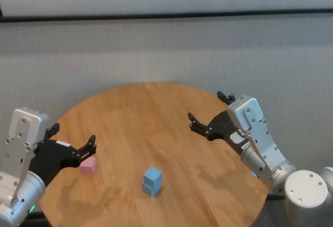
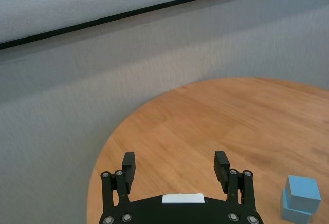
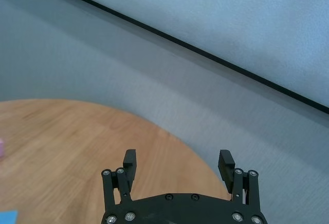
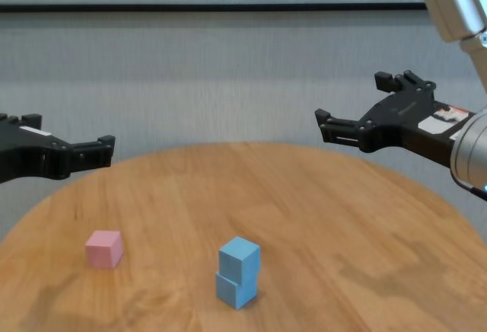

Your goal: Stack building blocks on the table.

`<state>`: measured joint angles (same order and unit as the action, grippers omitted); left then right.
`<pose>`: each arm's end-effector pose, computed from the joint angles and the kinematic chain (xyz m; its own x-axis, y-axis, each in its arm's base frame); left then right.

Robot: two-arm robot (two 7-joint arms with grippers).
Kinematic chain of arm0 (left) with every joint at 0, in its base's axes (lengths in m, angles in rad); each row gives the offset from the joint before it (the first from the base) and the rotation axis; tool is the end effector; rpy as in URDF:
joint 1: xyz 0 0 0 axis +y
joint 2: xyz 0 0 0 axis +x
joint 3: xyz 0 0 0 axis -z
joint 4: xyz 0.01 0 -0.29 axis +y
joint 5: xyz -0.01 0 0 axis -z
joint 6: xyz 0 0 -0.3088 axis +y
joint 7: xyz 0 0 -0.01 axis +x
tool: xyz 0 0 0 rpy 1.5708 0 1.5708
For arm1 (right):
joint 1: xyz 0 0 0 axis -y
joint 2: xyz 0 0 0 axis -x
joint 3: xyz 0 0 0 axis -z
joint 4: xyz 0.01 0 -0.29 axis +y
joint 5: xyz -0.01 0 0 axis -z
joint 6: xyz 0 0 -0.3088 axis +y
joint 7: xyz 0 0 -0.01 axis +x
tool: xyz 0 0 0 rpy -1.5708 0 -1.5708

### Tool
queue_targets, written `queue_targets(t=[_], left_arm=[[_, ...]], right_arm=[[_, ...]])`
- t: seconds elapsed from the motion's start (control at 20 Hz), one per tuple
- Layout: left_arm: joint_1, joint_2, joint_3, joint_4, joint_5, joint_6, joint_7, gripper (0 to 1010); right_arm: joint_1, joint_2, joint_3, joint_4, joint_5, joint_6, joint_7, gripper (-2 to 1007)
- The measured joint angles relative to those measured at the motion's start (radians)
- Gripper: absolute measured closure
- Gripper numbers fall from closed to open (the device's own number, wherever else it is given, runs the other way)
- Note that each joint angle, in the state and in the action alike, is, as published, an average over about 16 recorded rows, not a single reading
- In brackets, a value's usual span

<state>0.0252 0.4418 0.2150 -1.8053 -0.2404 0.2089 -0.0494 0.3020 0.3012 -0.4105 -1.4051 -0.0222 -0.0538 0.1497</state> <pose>0.3091 0.0347 -0.2433 0.3132 0.9326 0.1791 -0.9481 0.2960 0.1166 0.3940 0.0187 -0.2693 0.4335 -0.8061 0.4028 0.8815 0.4721 -0.0037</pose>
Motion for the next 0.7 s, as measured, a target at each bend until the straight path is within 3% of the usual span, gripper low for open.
queue_targets(t=[0.7], left_arm=[[0.06,0.025,-0.035,-0.053,0.003,0.059,-0.034,7]], right_arm=[[0.0,-0.003,-0.005,-0.002,0.016,0.01,0.009,1]])
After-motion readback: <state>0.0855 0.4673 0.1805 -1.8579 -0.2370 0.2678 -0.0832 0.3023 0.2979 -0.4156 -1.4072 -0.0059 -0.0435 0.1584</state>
